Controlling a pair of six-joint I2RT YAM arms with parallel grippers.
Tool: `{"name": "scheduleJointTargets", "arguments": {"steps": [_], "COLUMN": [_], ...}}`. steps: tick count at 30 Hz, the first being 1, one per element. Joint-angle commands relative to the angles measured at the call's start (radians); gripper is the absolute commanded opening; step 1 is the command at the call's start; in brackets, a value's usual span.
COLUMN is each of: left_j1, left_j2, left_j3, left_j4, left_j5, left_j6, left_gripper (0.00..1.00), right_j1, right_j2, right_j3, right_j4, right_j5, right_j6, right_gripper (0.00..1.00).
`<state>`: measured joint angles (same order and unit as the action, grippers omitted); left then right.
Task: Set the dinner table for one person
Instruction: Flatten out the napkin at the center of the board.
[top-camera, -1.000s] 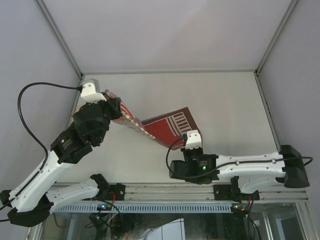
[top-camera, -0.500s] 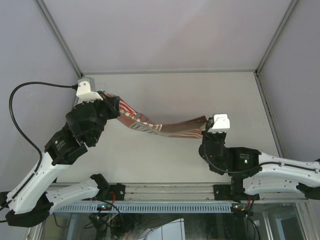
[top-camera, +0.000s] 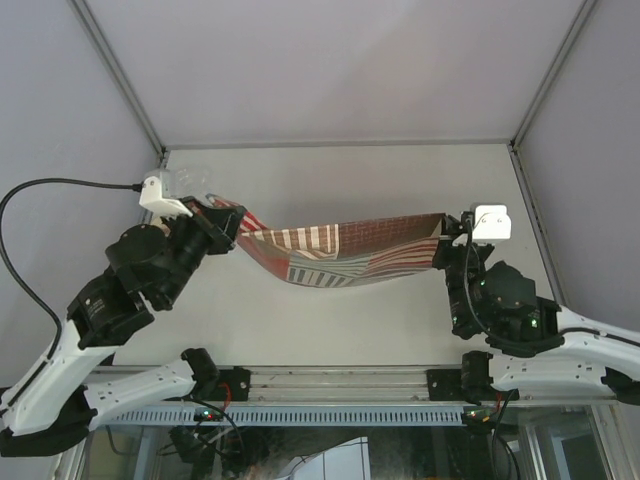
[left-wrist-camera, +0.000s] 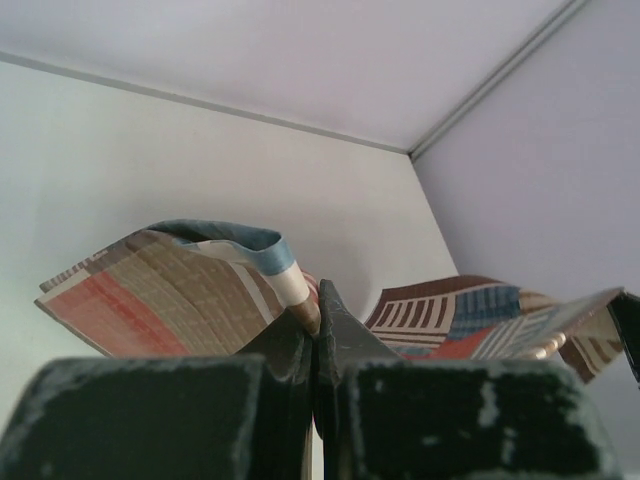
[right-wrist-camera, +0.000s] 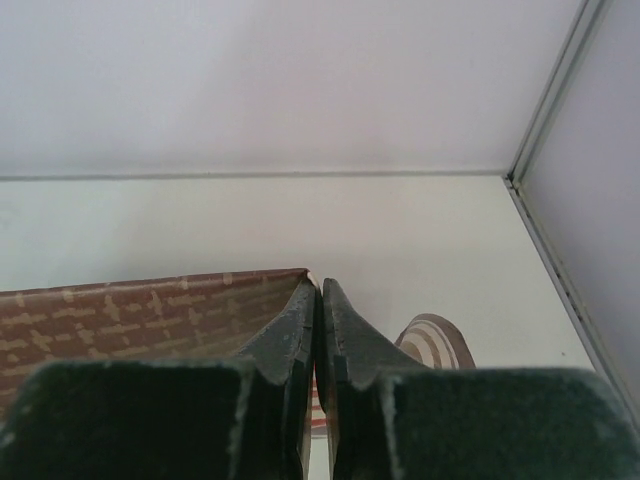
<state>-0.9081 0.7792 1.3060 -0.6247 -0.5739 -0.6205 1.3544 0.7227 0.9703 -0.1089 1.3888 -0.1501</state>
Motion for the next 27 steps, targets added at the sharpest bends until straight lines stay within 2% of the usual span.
{"name": "scheduleJointTargets", "arguments": {"steps": [1, 9, 17, 23, 27], "left_j1": [-0.026, -0.061, -0.075, -0.075, -0.075], "left_j2": [-0.064, -0.119, -0.199, -0.24, -0.222], "left_j3": [0.03, -0.011, -0.097, -0.162, -0.171], "left_j4": [0.008, -0.025, -0.089, -0.096, -0.096], "left_j5": [-0.03, 0.013, 0.009, 0.01, -0.017], "left_j6": [-0.03, -0.123, -0.196, -0.243, -0.233], "left_gripper": [0.0, 0.0, 0.0, 0.0, 0.0], "right_j1": [-0.004, 0.129, 0.288, 0.283, 0.21], "right_j2": [0.001, 0.032, 0.027, 0.027, 0.029], "right_j3": [0.096, 0.16, 0.179, 0.162, 0.162], "right_j4": [0.129, 0.096, -0.224, -0.186, -0.206], "right_j5": [0.032, 0.123, 0.306, 0.305, 0.248], "right_j6": [-0.172, -0.204, 0.057, 0.038, 0.052], "right_gripper": [0.02, 0.02, 0.01, 0.01, 0.01]}}
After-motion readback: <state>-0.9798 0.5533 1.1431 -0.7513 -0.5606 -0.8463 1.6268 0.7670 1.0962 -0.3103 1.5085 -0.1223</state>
